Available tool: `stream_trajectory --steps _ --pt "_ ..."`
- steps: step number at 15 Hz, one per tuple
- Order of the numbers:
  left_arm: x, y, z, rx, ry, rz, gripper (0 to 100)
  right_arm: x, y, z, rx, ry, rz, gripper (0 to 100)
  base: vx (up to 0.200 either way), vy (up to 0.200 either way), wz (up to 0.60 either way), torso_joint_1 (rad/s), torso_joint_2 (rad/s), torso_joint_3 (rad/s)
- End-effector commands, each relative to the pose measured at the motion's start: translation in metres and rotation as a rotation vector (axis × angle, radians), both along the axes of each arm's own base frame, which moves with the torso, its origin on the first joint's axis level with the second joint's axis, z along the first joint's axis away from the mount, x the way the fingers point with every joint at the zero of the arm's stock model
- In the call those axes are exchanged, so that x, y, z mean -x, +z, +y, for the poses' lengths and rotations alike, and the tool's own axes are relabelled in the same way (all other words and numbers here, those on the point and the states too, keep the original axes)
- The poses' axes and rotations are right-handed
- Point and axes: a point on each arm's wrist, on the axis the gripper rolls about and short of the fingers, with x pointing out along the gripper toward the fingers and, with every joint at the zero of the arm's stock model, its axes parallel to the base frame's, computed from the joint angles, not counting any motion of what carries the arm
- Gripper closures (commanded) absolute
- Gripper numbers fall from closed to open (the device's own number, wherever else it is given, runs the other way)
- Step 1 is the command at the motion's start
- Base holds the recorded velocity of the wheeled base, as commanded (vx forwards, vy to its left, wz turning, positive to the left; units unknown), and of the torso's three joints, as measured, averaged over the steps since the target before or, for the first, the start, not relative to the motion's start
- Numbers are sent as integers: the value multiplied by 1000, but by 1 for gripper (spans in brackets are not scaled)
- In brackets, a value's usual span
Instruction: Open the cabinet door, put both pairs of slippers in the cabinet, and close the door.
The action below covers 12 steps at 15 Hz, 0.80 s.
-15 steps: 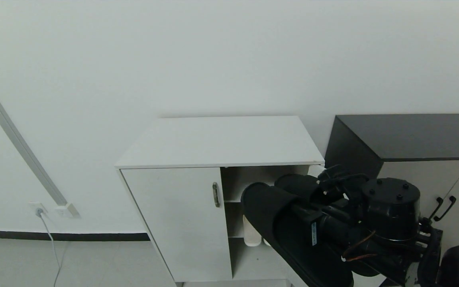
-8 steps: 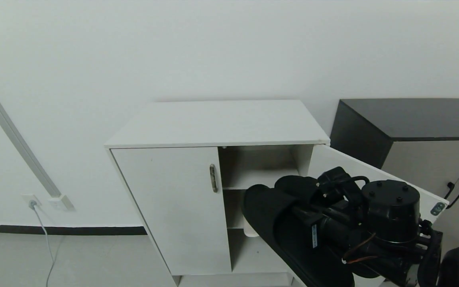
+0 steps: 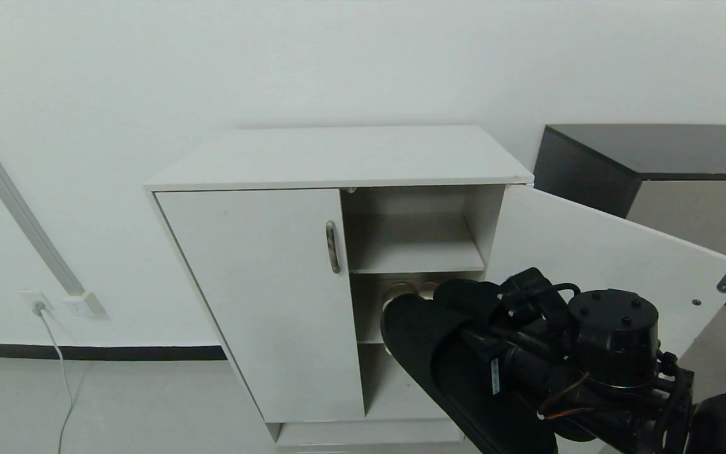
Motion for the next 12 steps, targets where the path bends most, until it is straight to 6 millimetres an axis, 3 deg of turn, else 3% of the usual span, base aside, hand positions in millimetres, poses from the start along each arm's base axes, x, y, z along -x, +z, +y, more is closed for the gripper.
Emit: stream_trajectory --steps 1,12 --pt "0 0 0 -1 1 1 100 0 -2 0 5 2 5 100 0 0 0 -129 471 325" --pt "0 0 0 -1 1 3 100 2 -3 0 15 8 -1 100 0 0 0 -73 445 368"
